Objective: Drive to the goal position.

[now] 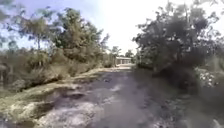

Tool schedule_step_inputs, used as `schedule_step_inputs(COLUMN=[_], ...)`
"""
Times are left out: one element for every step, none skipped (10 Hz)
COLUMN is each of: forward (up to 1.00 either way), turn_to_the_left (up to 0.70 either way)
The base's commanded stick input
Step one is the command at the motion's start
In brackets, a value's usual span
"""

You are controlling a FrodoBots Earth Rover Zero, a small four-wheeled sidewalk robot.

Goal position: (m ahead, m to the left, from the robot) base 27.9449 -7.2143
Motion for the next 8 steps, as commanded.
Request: schedule_step_inputs(forward=[0.70, 0.70, 0.70, 0.70, 0.70, 0.70, 0.70, 0.70], turn_to_the_left=[0.00, 0.00, 0.00, 0.00, 0.00, 0.00, 0.00, 0.00])
